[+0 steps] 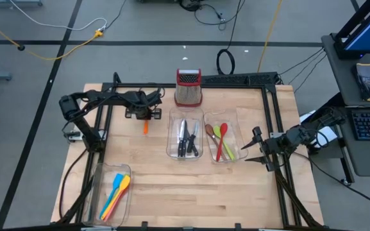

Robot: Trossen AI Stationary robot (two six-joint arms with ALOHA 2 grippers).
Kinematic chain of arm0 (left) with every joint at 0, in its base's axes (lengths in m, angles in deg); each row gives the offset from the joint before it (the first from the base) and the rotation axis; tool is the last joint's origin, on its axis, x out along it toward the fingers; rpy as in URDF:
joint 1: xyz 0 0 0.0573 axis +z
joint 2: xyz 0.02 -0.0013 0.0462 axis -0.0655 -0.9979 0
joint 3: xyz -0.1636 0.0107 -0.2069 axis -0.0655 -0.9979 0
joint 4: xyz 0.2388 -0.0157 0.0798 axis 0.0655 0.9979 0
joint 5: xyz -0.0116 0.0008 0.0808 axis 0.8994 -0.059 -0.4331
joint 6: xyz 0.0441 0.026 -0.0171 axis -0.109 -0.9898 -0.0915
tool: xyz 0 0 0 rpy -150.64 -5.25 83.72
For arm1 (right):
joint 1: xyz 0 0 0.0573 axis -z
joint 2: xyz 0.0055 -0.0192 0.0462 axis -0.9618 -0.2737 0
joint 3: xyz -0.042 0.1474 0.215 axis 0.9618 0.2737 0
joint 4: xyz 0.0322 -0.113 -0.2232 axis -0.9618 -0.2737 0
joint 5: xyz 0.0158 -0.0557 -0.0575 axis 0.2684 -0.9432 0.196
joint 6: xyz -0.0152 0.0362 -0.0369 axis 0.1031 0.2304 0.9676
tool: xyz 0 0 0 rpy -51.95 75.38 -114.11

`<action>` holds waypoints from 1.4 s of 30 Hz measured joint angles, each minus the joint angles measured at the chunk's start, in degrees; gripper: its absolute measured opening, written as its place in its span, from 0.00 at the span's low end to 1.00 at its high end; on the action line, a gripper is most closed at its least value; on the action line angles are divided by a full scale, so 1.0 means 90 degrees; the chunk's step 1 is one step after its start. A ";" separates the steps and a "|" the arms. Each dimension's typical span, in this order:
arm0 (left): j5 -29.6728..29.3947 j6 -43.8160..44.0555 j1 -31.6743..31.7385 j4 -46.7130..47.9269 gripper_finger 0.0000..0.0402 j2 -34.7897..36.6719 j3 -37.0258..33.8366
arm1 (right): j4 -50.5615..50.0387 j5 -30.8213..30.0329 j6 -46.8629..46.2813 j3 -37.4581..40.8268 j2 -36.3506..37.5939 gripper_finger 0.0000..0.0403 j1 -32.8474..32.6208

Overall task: Pick & Place Kitchen Items
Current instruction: Put the orange spatula into the left transparent bin

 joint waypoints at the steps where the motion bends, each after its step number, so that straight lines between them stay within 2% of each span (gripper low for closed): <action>1: -0.0009 -0.0007 -0.0036 0.0046 0.05 0.0000 0.0000 | -0.0001 0.0002 -0.0062 0.0000 0.0000 0.53 0.0000; 8: -0.0159 -0.0021 -0.0309 0.0413 0.02 0.0380 -0.0044 | -0.0001 0.0002 -0.0234 0.0000 0.0000 0.53 0.0000; 14: 0.0147 0.0231 -0.0625 0.1059 0.01 0.0653 -0.0046 | -0.0001 0.0001 -0.0236 0.0000 0.0002 0.53 0.0000; 19: 0.0090 0.0544 -0.1121 0.1303 0.01 0.0651 -0.0041 | 0.0005 0.0000 -0.0236 0.0000 0.0001 0.53 0.0000; 27: 0.0225 0.0640 -0.1379 0.1303 0.00 0.0653 -0.0039 | 0.0004 0.0002 -0.0417 0.0000 0.0000 0.53 0.0000; 38: -0.0237 0.0488 -0.1398 0.1175 0.01 0.0802 -0.0036 | 0.0004 0.0000 -0.0450 0.0000 0.0000 0.53 0.0000; 42: -0.0387 0.0322 -0.1398 0.0993 0.06 0.1065 -0.0036 | 0.0004 -0.0003 -0.0416 0.0000 0.0000 0.53 0.0000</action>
